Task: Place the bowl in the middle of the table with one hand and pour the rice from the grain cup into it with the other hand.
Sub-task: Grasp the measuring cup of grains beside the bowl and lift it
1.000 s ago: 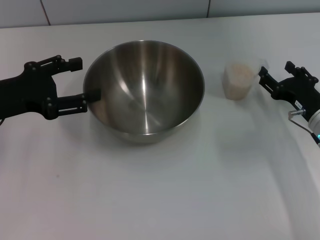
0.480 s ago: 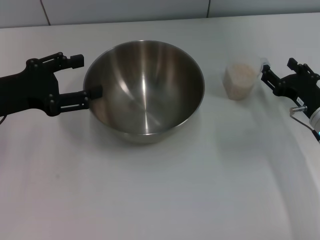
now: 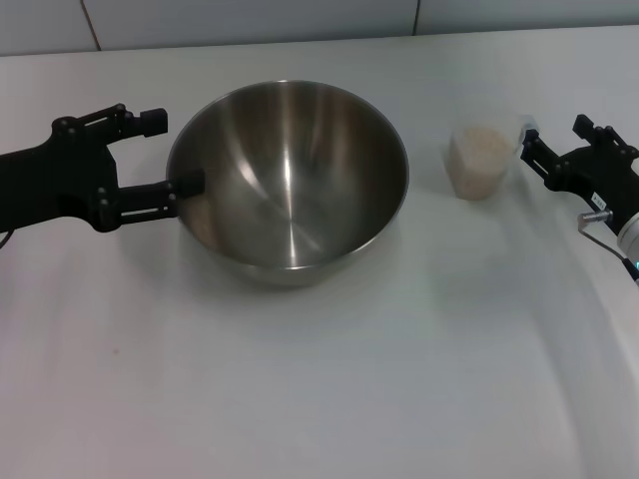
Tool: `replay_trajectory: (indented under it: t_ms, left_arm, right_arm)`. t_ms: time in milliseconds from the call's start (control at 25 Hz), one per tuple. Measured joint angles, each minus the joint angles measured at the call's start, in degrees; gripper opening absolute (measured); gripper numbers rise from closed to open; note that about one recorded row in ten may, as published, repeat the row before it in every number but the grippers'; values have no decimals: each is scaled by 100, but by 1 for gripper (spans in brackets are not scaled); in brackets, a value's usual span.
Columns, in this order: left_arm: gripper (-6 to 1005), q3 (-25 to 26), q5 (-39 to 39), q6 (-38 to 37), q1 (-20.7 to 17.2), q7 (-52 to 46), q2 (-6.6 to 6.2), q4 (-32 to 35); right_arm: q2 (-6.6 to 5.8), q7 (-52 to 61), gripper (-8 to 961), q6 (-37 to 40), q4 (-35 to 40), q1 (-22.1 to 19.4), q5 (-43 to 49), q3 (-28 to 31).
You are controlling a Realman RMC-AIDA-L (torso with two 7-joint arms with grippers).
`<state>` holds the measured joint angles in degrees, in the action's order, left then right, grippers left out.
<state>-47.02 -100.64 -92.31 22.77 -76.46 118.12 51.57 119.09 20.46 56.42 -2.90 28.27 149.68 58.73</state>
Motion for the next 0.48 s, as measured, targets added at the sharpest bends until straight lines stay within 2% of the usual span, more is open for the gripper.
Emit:
replay_trajectory:
  t_ms: [480]
  left_arm:
    - [842, -18, 0, 5, -44, 0, 18, -7]
  right_arm:
    - [6, -143, 739, 0, -6, 3, 0, -2]
